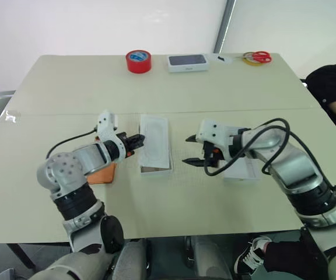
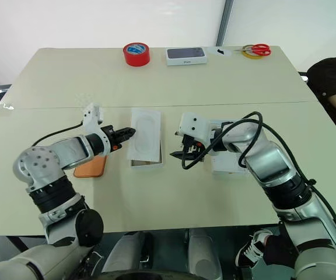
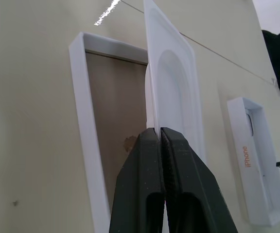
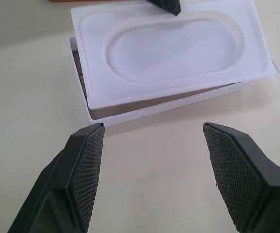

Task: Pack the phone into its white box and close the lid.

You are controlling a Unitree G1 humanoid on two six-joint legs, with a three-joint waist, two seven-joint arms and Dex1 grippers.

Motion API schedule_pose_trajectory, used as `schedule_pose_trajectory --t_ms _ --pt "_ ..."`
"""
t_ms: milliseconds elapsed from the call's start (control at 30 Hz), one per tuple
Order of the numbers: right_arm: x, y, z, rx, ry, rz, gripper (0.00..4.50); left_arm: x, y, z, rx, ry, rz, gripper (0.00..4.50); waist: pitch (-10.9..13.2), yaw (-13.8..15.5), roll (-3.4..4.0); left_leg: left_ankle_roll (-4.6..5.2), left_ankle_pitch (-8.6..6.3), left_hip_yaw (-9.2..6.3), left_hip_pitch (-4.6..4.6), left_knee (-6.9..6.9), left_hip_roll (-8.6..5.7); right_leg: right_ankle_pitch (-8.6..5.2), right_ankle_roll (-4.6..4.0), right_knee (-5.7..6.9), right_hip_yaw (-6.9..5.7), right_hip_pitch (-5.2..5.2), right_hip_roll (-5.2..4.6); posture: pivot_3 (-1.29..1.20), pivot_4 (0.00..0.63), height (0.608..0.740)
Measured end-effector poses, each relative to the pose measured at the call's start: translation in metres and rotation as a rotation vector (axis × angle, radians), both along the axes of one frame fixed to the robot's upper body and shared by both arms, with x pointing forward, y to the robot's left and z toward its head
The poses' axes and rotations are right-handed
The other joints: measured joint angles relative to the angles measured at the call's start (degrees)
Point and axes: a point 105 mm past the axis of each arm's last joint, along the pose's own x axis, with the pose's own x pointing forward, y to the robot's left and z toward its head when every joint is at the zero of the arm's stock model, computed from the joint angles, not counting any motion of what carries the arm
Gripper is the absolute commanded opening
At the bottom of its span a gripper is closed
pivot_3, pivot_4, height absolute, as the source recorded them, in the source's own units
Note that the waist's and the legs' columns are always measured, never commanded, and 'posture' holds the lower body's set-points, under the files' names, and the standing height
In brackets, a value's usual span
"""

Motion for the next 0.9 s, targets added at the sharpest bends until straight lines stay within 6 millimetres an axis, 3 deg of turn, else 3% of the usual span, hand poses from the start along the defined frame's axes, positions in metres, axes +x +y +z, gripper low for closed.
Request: schedule_pose_trajectory --t_ms 167,733,767,800,900 --pt "-0.001 -0.004 -0.007 0.0 0.02 -0.029 3.38 -0.003 -0.006 -0.015 -0.003 0.059 0.021 0.0 0.01 0.12 -0.02 0.01 0.0 -0.01 -0.02 0.02 -0.02 0.0 -0.01 -0.03 0.01 0.02 -0.02 0.0 0.15 0.732" --pt "-0.002 -0.004 -0.008 0.003 0.009 -0.031 3.38 -0.002 0.004 -0.016 0.001 0.068 0.078 0.0 0.01 0.11 -0.02 0.02 0.0 -0.01 -0.02 0.02 -0.03 -0.01 0.0 -0.05 0.01 0.03 -0.01 0.0 0.15 0.732" --pt "-0.002 -0.004 -0.007 0.003 0.008 -0.03 3.44 -0.002 0.004 -0.016 0.001 0.068 0.079 0.71 0.01 0.11 -0.02 0.02 0.0 -0.02 -0.02 0.02 -0.03 -0.01 0.0 -0.04 0.01 0.03 -0.01 0.0 0.15 0.732" --pt "-0.002 -0.004 -0.007 0.003 0.007 -0.029 3.44 -0.002 0.004 -0.016 0.001 0.068 0.079 0.99 0.01 0.11 -0.02 0.02 0.0 -0.01 -0.02 0.02 -0.03 -0.01 0.0 -0.04 0.01 0.03 -0.01 0.0 0.15 0.732" --pt "-0.002 -0.003 -0.007 0.006 0.003 -0.026 3.44 -0.002 0.003 -0.013 -0.002 0.056 0.076 2.4 0.01 0.1 -0.02 0.02 0.0 -0.01 -0.02 0.02 -0.03 -0.01 0.0 -0.04 0.01 0.03 -0.01 0.0 0.15 0.732"
